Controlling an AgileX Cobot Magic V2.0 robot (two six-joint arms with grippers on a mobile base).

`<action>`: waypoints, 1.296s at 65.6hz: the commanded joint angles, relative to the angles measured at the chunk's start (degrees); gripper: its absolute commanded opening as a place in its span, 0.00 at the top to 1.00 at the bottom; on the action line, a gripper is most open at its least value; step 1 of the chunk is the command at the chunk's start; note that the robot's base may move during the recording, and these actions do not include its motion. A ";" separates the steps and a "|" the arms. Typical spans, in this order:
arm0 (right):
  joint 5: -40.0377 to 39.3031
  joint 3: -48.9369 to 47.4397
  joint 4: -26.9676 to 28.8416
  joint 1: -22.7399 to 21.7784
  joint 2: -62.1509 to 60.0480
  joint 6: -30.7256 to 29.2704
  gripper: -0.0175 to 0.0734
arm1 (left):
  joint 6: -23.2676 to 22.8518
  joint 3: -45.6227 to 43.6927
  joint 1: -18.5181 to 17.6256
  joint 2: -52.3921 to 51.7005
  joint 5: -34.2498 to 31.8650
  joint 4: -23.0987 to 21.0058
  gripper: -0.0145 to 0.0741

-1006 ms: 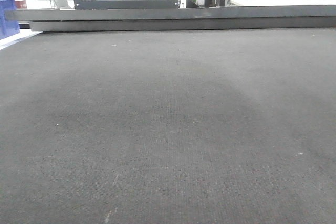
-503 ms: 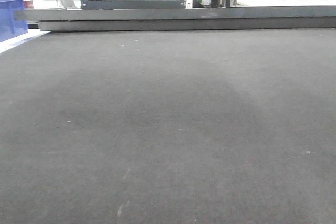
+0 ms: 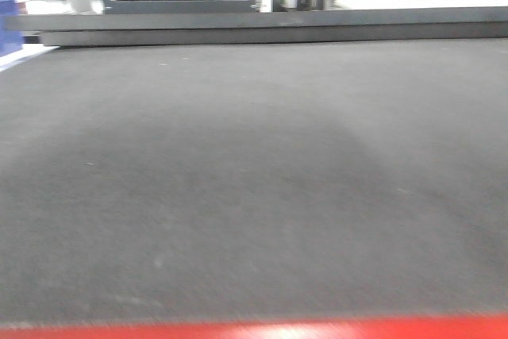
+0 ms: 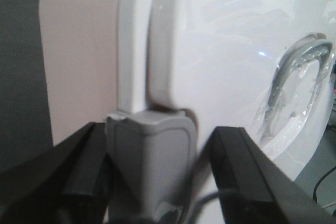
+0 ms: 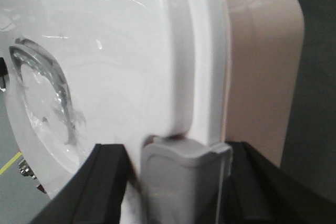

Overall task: Grab white bin and place on right shelf
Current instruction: 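Drive the base away from the table carrying the bin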

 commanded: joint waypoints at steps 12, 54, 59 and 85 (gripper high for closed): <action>4.08 -1.98 13.01 1.12 -0.65 -0.08 0.38 | 1.00 -2.08 -1.56 -1.36 8.75 -12.59 0.58; 4.03 -1.98 13.01 1.12 -0.65 -0.08 0.38 | 1.00 -2.08 -1.56 -1.36 8.75 -12.59 0.58; 4.08 -1.98 13.01 1.12 -0.65 -0.08 0.38 | 1.00 -2.08 -1.56 -1.36 8.75 -12.59 0.58; 4.08 -1.98 13.01 1.12 -0.65 -0.08 0.38 | 1.00 -2.08 -1.56 -1.36 8.75 -12.59 0.58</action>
